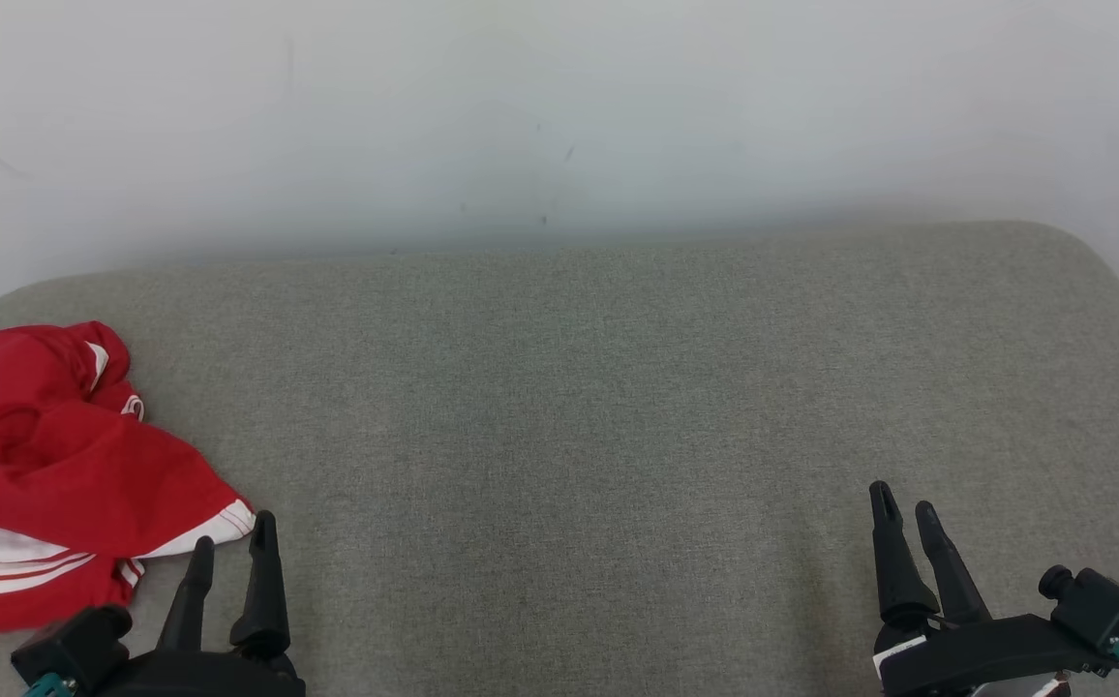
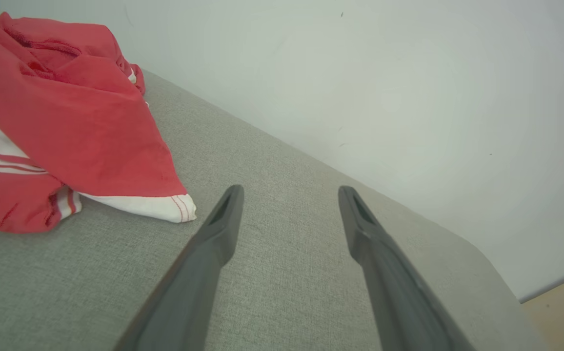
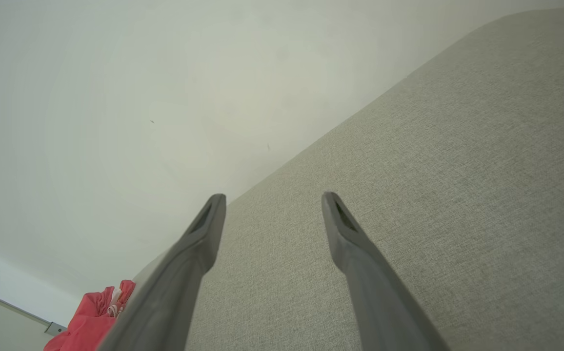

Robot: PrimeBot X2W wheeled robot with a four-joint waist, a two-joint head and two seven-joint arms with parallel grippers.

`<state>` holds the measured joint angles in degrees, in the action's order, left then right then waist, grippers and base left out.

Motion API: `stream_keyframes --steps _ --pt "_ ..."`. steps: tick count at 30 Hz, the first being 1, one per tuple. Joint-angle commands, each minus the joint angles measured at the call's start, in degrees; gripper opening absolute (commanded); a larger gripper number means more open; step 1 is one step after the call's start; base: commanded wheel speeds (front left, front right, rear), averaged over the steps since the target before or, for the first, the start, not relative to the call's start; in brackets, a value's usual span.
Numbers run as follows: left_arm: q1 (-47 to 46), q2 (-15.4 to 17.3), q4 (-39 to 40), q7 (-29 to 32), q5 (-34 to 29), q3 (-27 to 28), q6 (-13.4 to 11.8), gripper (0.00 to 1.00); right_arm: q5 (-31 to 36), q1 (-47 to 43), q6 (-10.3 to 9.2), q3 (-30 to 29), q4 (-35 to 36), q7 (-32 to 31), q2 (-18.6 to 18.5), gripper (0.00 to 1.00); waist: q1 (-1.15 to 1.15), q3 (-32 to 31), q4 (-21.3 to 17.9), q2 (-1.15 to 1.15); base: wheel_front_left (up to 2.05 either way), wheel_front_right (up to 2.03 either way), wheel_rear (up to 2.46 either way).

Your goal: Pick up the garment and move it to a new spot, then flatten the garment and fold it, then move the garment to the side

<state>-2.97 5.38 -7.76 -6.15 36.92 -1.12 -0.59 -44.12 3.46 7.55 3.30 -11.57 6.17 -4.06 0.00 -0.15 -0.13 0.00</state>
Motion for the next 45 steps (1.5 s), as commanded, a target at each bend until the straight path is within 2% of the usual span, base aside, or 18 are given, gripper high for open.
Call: stream_keyframes --steps 1,27,40,45 --pt "0.0 0.7 1.0 -0.8 -2.5 -0.2 -0.5 1.00 2.4 0.2 -0.06 0.4 0.8 0.7 -0.5 1.00 0.00 0.0 0.0 0.00 0.00 0.00 0.00" --pt "1.2 1.4 3.3 -4.6 -16.4 -1.7 -2.4 1.00 17.4 -0.6 -0.08 1.1 1.7 4.5 -0.6 1.00 0.00 -0.3 0.1 0.00 0.00 0.00 0.00" --pt "1.9 1.6 3.2 -6.2 -21.8 -1.5 -2.0 1.00 23.4 -0.9 -0.09 1.5 1.8 6.1 -0.9 1.00 0.00 -0.6 0.2 0.00 0.00 0.00 0.00" --pt "2.1 1.5 3.4 -6.8 -23.0 -1.3 -1.0 1.00 25.5 -1.1 -0.10 1.7 1.9 6.7 -0.9 1.00 0.00 -0.8 0.2 0.00 0.00 0.00 0.00"
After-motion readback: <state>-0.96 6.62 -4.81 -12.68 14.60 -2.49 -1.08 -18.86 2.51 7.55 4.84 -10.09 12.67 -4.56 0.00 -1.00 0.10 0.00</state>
